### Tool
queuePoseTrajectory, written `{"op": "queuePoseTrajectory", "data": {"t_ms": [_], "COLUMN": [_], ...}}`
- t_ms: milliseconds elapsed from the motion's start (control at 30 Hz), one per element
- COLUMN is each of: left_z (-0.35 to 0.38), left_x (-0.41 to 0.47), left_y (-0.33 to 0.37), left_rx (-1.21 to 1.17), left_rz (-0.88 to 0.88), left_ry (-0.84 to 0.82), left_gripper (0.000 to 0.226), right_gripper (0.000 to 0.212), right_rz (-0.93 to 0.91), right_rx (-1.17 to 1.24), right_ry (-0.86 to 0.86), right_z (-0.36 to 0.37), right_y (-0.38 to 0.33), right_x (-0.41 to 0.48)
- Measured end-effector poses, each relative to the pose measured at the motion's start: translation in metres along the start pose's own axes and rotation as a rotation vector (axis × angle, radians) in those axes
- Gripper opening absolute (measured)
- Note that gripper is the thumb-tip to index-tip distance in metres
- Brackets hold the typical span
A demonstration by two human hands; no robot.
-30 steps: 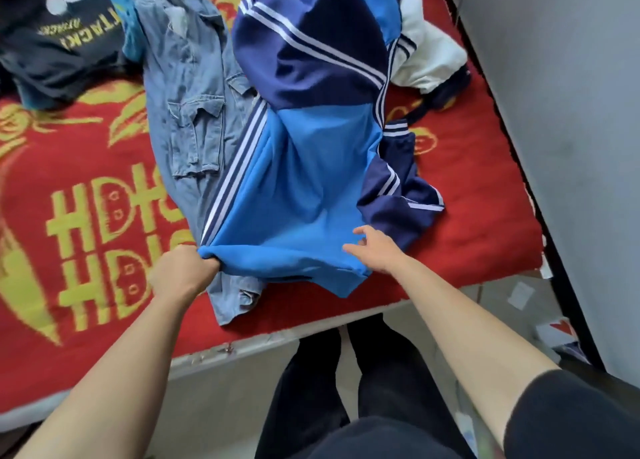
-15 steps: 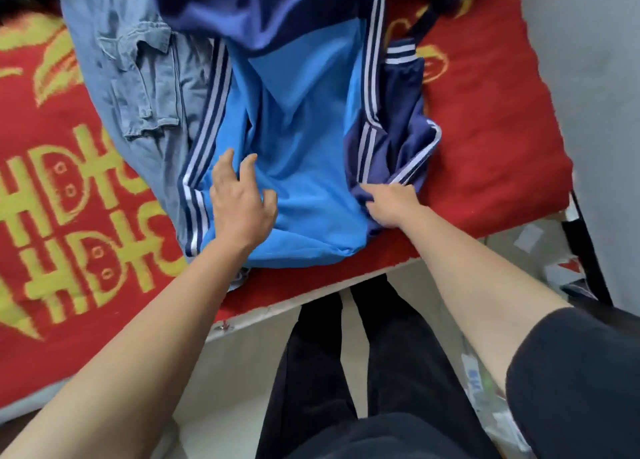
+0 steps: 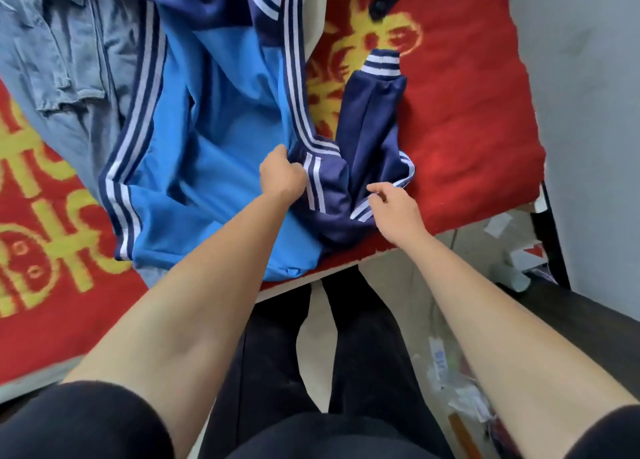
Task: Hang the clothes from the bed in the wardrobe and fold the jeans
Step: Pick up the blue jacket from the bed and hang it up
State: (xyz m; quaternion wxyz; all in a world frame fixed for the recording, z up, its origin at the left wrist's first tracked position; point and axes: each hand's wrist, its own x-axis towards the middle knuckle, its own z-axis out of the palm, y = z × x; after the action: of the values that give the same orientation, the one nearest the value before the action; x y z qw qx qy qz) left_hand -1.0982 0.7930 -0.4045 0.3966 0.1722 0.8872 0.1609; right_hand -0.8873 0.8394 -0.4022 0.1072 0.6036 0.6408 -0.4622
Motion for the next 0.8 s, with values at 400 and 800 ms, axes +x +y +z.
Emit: {"op": "queuePoseTrajectory", "data": {"t_ms": [400, 800], "left_z": [-0.132, -0.247], "left_x": [-0.116, -0.298], "left_y": [-0.042, -0.112], "left_rx": [-0.167, 0.071], "left_rz": [0.031, 0.0], "left_ry": [0.138, 0.568], "left_gripper": [0.02, 0.031], "right_gripper": [0.083, 0.041], "right_rz": [-0.51, -1.084], "right_rx": [-0.293, -0.646], "right_ry": [0.181, 0.176], "right_z": [-0.041, 0.004], "right_y": [-0.162, -0.305], "right_x": [-0.021, -0.173]}}
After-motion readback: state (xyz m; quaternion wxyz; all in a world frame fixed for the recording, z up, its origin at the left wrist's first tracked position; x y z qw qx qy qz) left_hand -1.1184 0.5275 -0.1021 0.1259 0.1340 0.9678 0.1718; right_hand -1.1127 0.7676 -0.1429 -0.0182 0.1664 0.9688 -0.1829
